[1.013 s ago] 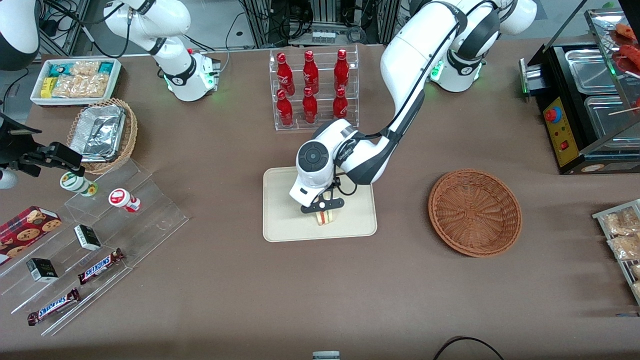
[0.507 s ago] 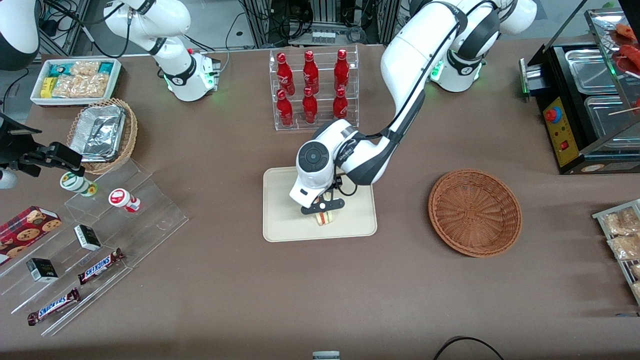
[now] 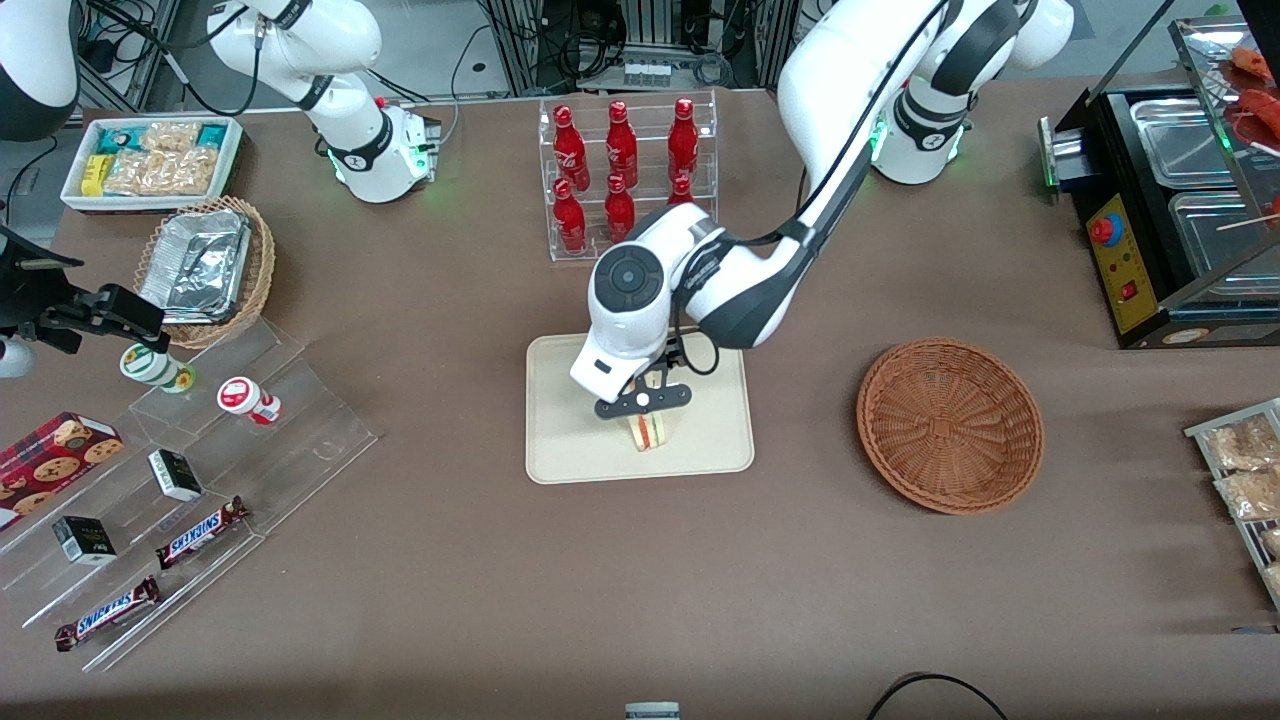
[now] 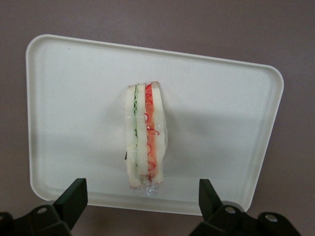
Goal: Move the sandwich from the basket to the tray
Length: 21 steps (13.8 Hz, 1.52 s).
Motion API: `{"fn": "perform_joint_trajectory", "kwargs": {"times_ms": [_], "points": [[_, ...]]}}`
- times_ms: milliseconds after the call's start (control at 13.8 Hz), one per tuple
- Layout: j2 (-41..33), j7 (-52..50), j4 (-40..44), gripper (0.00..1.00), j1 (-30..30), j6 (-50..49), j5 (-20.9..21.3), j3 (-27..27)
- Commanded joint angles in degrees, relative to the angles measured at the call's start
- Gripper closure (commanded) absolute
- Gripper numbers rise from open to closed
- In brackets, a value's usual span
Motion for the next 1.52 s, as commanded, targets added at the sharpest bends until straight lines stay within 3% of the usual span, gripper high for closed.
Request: {"fn": "perform_joint_trajectory", "kwargs": {"times_ms": [0,362,724,1158,1447], "points": [[-4.15,0.98,-1.1,0.0,1.77,-4.11,0.07,0.15],[-10.04,13.01,-4.09,0.0,8.35,-10.35,-0.36,0.07],[-15.75,15.83,-4.53,0.0,16.43,-19.58,-0.1,0.33],[-25.85,43.93,-14.62,0.0,28.74,-21.96,-0.1,0.33],[-28.85,49.51,-17.36,0.0,33.67,-23.18,-0.37,0.33]]}}
